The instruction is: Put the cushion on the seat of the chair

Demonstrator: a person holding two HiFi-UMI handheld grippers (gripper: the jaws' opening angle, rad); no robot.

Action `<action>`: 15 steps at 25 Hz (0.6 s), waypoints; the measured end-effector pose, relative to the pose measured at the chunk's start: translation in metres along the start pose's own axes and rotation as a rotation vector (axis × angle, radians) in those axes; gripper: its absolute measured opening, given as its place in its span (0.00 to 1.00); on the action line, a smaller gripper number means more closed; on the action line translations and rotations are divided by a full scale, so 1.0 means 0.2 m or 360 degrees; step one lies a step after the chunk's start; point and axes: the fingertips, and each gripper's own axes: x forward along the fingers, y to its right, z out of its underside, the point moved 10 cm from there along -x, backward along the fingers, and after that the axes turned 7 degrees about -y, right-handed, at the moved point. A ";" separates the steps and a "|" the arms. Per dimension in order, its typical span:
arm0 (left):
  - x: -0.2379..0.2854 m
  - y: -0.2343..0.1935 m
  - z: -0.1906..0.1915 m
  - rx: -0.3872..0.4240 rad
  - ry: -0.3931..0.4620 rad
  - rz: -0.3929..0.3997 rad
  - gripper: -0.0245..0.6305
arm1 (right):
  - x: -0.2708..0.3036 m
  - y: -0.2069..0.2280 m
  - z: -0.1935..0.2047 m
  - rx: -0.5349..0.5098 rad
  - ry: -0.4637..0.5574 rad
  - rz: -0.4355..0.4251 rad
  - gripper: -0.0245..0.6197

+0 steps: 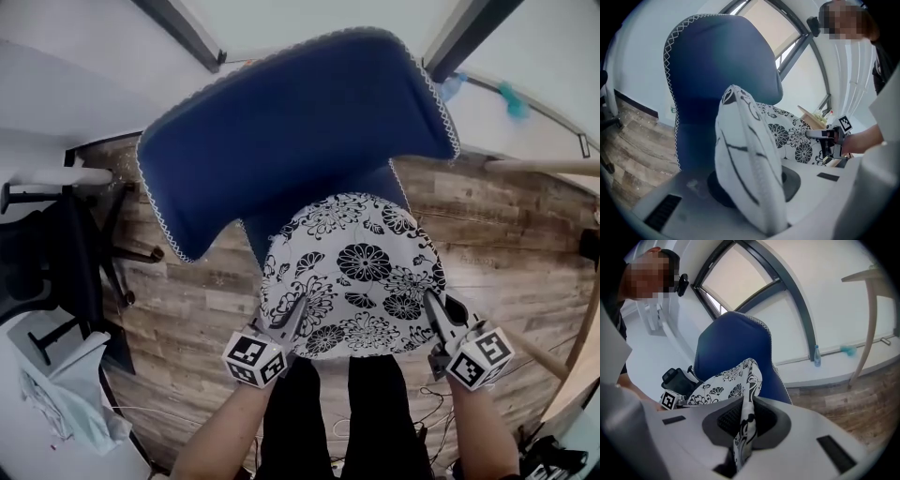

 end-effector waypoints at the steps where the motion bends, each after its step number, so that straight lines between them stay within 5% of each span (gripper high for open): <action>1: 0.01 -0.01 0.00 -0.0002 -0.0004 -0.0004 0.09 | 0.01 0.00 0.00 -0.0004 -0.0006 -0.0005 0.09; 15: 0.14 -0.16 0.05 -0.0096 -0.0056 -0.0053 0.10 | 0.17 0.07 0.02 -0.0030 -0.0044 -0.0014 0.09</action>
